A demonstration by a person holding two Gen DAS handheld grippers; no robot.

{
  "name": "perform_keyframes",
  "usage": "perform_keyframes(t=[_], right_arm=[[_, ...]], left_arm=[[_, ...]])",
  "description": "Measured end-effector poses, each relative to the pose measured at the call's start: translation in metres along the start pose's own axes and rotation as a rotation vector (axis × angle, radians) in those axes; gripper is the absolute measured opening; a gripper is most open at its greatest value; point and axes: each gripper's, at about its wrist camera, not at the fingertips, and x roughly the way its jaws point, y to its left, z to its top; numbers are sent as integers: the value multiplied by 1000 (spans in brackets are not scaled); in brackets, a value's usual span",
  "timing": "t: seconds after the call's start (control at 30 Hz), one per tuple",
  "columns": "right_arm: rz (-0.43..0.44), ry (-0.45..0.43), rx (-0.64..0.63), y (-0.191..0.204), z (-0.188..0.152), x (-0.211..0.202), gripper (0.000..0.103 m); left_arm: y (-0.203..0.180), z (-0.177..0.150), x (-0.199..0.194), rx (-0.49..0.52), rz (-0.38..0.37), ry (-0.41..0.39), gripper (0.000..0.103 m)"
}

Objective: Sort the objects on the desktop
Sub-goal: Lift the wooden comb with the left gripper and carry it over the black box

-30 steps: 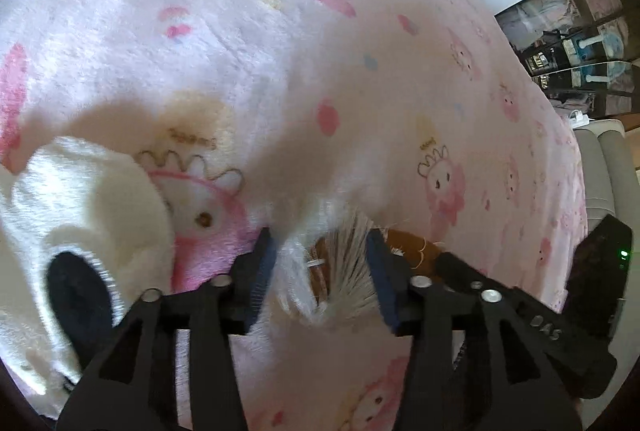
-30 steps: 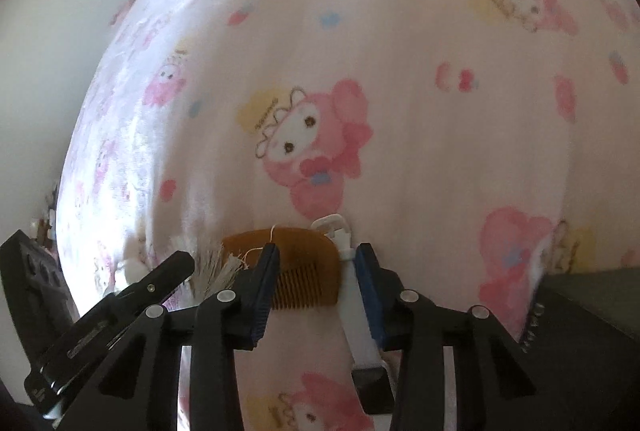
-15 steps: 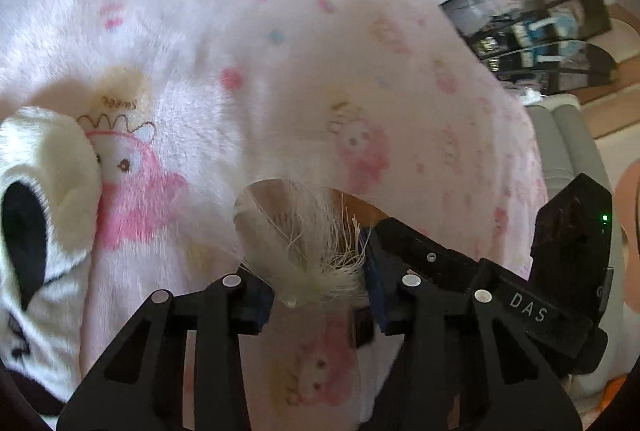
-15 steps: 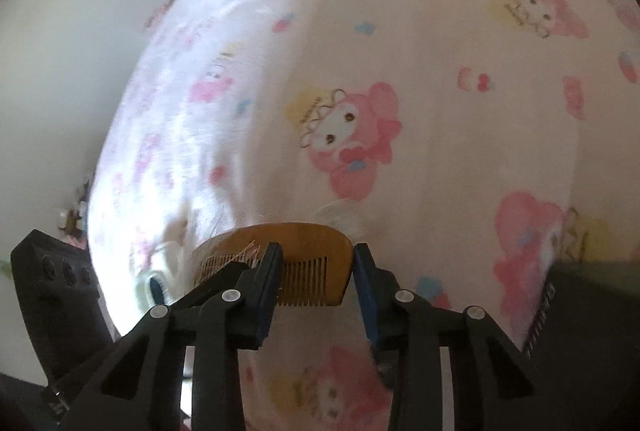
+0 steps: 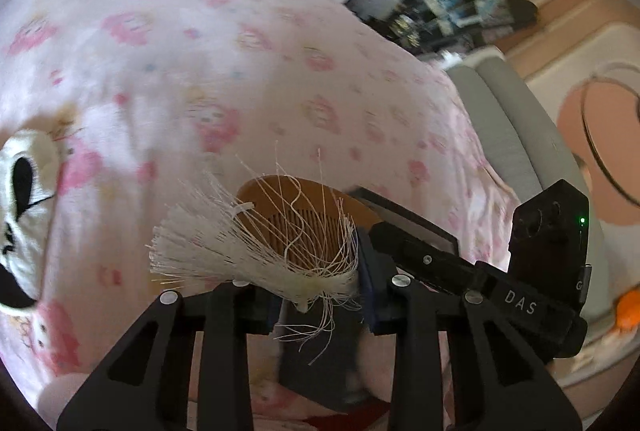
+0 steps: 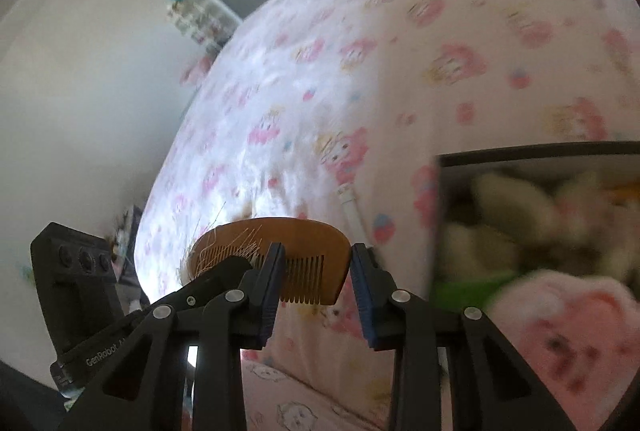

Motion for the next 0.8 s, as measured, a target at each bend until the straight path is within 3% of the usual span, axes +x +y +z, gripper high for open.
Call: perform_keyframes(t=[0.4,0.8], right_arm=[[-89,-155,129,-110,-10,-106,29],[-106,-186,190,-205,8,-124,29]], left_arm=[[-124,-44,79,157,-122,127,31],[-177,-57,166,198,-119,239,31]])
